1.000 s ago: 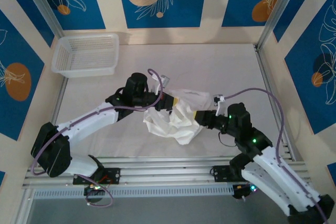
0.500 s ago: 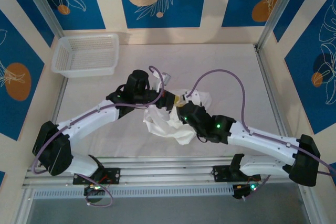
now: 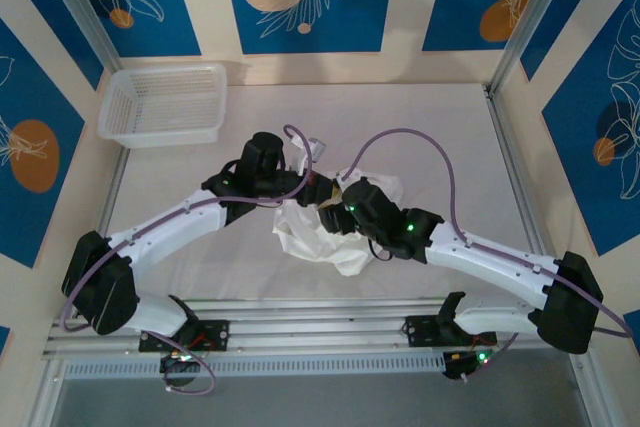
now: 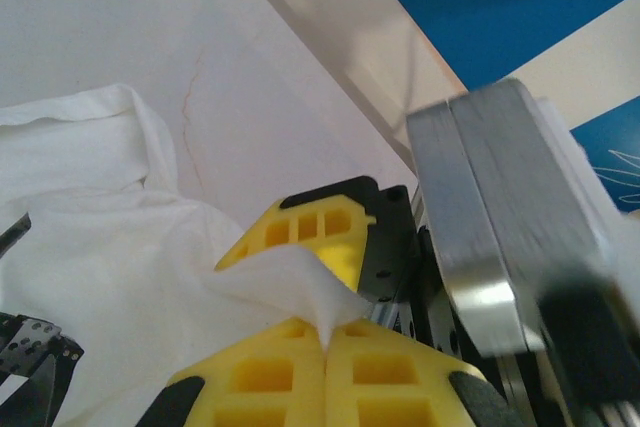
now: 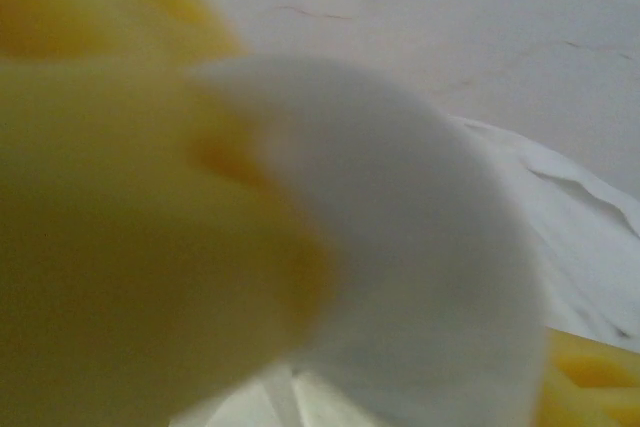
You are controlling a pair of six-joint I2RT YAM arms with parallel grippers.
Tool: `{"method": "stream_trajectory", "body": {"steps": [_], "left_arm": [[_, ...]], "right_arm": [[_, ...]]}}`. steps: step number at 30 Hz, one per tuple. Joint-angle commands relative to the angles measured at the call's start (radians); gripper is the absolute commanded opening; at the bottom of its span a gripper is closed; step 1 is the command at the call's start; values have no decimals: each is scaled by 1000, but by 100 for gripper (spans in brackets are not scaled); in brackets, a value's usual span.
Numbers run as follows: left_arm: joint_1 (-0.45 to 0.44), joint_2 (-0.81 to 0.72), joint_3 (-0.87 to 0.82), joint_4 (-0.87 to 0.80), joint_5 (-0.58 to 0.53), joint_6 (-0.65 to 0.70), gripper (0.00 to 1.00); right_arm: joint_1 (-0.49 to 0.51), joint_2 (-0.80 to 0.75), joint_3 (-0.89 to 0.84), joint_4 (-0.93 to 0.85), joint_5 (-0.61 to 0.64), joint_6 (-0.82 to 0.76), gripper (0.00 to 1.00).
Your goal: Fold the inside-out t-shirt
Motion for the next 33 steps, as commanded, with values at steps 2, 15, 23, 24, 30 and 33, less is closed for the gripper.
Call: {"method": "stream_trajectory", "body": {"steps": [2, 15, 23, 24, 30, 33], "left_arm": [[-6, -3, 36, 1, 17, 16, 0], [-6, -12, 28, -56, -32, 58, 0], [-6, 7, 26, -18, -6, 36, 0], [-6, 9, 29, -20, -5, 37, 0], [-6, 6, 31, -23, -4, 34, 0], [-7, 8, 27, -18, -6, 26, 0]], "right_arm": [[36, 19, 22, 47, -22, -124, 80], [-122, -208, -64, -58, -51, 79, 23], [-338, -438, -256, -225, -293, 226, 21], [-349, -449, -255, -252, -288, 220, 22], [-255, -484, -226, -156, -361, 215, 35], [-81, -453, -191, -52, -192, 229, 42]]}}
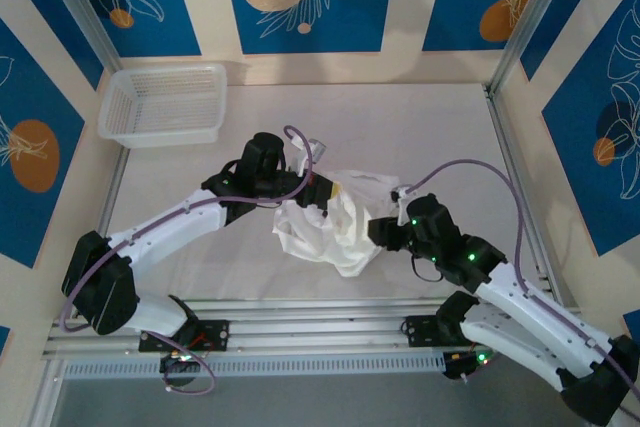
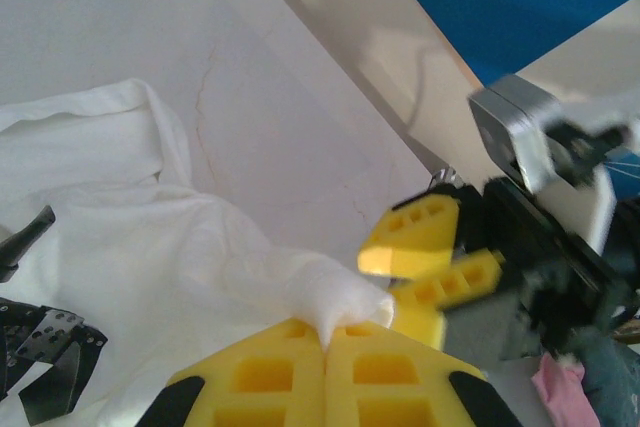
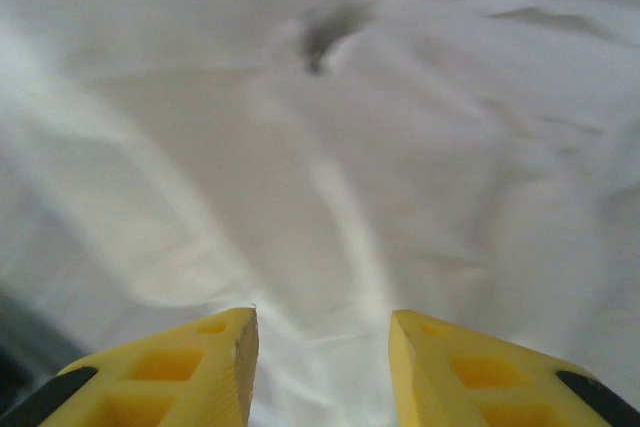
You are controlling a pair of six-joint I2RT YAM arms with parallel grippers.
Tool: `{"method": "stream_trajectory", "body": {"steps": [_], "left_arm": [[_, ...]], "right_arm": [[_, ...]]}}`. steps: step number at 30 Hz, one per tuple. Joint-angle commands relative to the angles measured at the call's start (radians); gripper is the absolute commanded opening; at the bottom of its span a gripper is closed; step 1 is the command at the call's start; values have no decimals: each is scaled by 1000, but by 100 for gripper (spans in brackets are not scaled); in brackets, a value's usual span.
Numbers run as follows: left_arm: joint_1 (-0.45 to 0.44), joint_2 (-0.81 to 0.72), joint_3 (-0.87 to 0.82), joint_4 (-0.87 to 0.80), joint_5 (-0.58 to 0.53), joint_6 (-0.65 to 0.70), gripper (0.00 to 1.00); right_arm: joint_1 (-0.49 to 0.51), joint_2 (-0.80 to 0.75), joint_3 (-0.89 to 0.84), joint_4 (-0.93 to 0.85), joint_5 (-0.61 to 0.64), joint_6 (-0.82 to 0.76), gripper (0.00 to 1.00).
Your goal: Fold the inside-out t-shirt
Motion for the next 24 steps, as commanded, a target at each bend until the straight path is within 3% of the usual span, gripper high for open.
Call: {"method": "stream_trajectory", "body": {"steps": [1, 4, 6, 9, 15, 20, 22, 24], "left_arm": [[-5, 8, 25, 12, 14, -3, 0], [-5, 14, 25, 18, 20, -8, 0], [-5, 14, 26, 18, 22, -9, 0], [-6, 7, 25, 9, 22, -3, 0], [-6, 5, 20, 9, 25, 5, 0], [-6, 7, 20, 0, 24, 16, 0], [-5, 5, 20, -11, 21, 26, 0], [-6, 7, 20, -14, 18, 30, 0]], "right_arm": [[165, 35, 63, 145, 156, 17, 42], [250, 148, 127, 179, 349, 38, 48], [246, 228, 186, 135, 453, 56, 55], [228, 311, 214, 180, 509, -43, 63], [134, 397, 244, 246, 431, -150, 66], [77, 407, 277, 176, 409, -119, 55], [54, 383, 280, 137, 329, -86, 54], [0, 357, 268, 101, 174, -29, 52]]}}
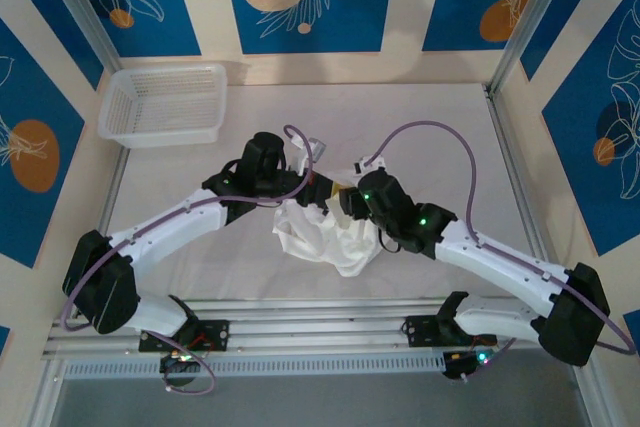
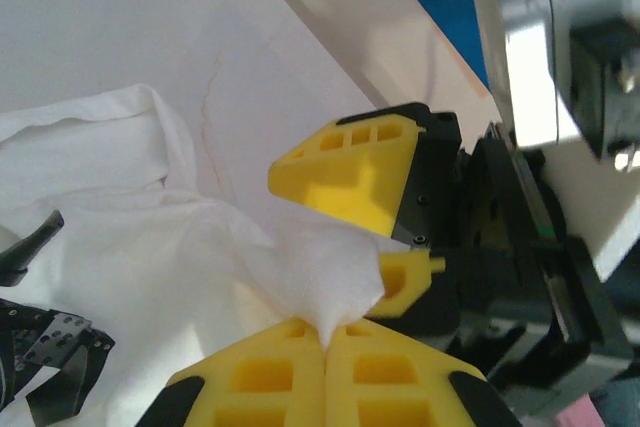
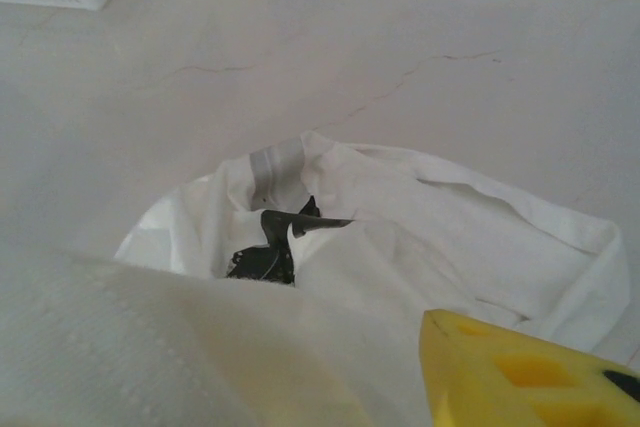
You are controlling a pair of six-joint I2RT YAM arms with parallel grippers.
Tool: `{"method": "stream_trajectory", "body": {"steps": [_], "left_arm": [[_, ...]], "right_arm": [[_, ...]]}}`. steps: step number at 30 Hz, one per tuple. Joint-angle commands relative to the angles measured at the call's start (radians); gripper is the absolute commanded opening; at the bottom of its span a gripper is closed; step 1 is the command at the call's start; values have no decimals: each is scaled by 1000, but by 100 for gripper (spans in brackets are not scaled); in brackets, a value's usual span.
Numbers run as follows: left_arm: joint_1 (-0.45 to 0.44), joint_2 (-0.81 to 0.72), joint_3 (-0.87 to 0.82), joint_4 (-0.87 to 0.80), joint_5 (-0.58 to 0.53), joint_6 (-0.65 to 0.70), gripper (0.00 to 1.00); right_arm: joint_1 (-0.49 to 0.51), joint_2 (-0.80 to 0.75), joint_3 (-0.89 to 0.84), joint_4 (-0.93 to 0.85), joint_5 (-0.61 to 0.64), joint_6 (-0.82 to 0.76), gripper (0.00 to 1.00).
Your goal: Fold the inside-out t-shirt
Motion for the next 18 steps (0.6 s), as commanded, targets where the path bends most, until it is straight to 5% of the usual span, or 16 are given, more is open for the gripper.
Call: {"method": "stream_trajectory", "body": {"steps": [1, 9, 14, 18], "left_arm": [[-5, 3, 20, -17, 27, 25, 0], [-5, 18, 28, 5, 39, 9, 0], [-5, 21, 29, 3, 34, 11, 0], [-5, 29, 30, 3, 33, 11, 0]], "right_arm": [[-83, -51, 27, -61, -201, 104, 50], [-218, 22, 43, -255, -318, 106, 36], [-224, 31, 23, -202, -451, 92, 25], [-213, 12, 25, -169, -567, 106, 26]]}}
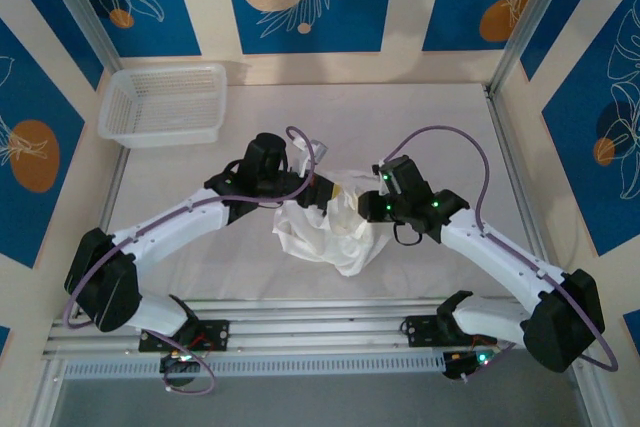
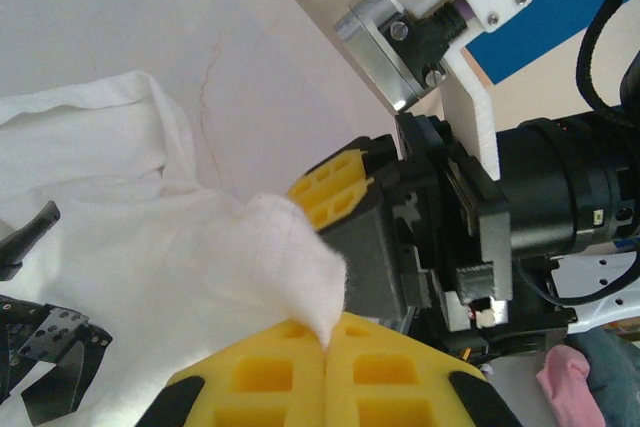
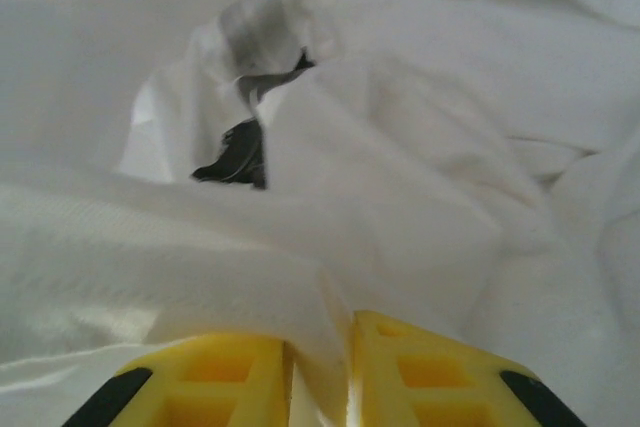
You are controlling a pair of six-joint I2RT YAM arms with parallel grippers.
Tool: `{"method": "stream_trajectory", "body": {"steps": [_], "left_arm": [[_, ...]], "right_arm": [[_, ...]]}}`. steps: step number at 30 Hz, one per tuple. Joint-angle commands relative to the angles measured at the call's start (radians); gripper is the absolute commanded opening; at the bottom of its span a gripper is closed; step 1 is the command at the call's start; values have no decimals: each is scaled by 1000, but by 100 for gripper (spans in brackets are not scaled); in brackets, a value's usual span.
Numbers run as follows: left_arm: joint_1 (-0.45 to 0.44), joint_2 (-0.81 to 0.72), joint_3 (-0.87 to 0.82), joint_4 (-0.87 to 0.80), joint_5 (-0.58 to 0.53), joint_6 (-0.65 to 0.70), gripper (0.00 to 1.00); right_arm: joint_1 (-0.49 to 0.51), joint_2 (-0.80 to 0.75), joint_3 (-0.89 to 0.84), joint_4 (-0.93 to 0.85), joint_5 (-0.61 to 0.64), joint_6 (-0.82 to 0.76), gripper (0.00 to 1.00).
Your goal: Fold the inside-out t-shirt
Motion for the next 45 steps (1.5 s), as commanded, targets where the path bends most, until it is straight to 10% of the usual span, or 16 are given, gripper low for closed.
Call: {"method": "stream_trajectory", "body": {"steps": [1, 4, 8, 13, 18, 22, 27, 34, 39, 45], "left_arm": [[-4, 16, 30, 4, 26, 10, 0], [-4, 22, 35, 9, 30, 6, 0], [-4, 28, 43, 24, 39, -4, 0], [-4, 12, 36, -23, 10, 24, 0], [-4, 24, 27, -55, -31, 43, 0], [-7, 54, 11, 1, -10, 22, 0], [-17, 114, -42, 126, 26, -9, 0], [-16, 106, -89, 179, 62, 5, 0], [-32, 132, -86, 205, 140, 7, 0], [-52, 135, -82, 193, 117, 37, 0]], "right_arm": [[12, -35, 19, 22, -138, 18, 27], [47, -64, 25, 40, -106, 25, 27], [117, -22, 25, 32, 170, -63, 57], [137, 49, 44, -102, 496, -57, 51], [194, -53, 13, -71, 380, -63, 7], [229, -149, -59, 89, 111, -21, 0], [230, -167, -156, 405, -135, 134, 45], [200, -343, -125, 255, -2, -34, 55], [34, -548, -213, 234, 97, -438, 57], [-167, -531, -269, 231, -226, -795, 66]]}}
